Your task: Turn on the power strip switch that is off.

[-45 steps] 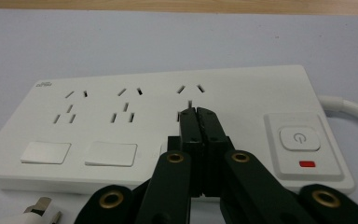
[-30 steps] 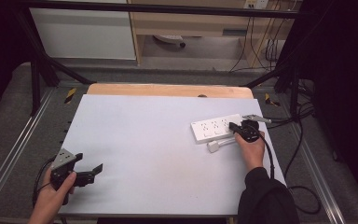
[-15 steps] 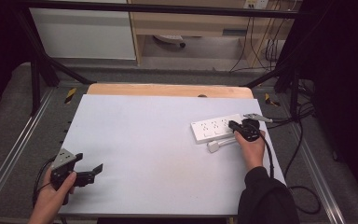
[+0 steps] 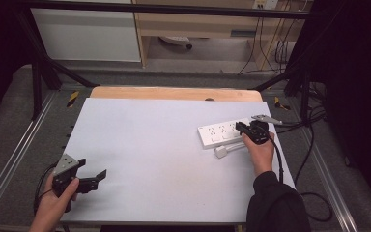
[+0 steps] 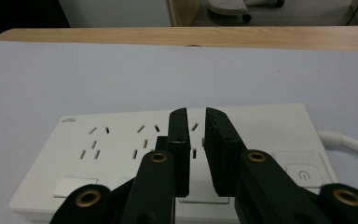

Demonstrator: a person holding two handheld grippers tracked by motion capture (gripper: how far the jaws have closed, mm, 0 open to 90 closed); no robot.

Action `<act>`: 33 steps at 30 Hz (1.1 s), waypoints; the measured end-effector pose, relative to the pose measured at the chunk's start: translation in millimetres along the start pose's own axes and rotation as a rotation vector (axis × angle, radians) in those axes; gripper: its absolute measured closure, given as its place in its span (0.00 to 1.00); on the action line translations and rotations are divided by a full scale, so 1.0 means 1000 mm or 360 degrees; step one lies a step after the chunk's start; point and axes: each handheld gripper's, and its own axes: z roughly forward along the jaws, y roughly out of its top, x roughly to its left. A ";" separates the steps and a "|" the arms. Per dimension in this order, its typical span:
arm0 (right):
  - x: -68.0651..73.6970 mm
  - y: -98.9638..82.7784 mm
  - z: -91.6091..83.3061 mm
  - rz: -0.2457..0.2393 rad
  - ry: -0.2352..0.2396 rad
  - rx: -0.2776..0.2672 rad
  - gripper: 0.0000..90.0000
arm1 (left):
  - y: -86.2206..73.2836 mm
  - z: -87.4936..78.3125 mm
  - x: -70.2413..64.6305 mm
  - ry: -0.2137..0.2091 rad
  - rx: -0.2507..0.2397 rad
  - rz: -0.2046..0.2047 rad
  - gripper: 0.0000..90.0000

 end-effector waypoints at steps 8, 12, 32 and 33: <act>0.005 0.005 -0.002 -0.0016 0.0008 -0.0019 0.84 | 0.000 0.000 0.000 0.0000 0.0001 0.0001 0.09; 0.006 0.006 -0.003 -0.0016 0.0011 -0.0024 0.80 | 0.000 0.000 0.000 -0.0001 0.0001 0.0002 0.09; 0.010 0.010 -0.009 0.0006 -0.0037 -0.0045 0.34 | 0.000 0.000 -0.001 -0.0006 -0.0001 0.0011 0.09; 0.010 0.011 -0.010 0.0005 -0.0045 -0.0049 0.30 | 0.000 0.000 -0.001 -0.0006 0.0000 0.0008 0.09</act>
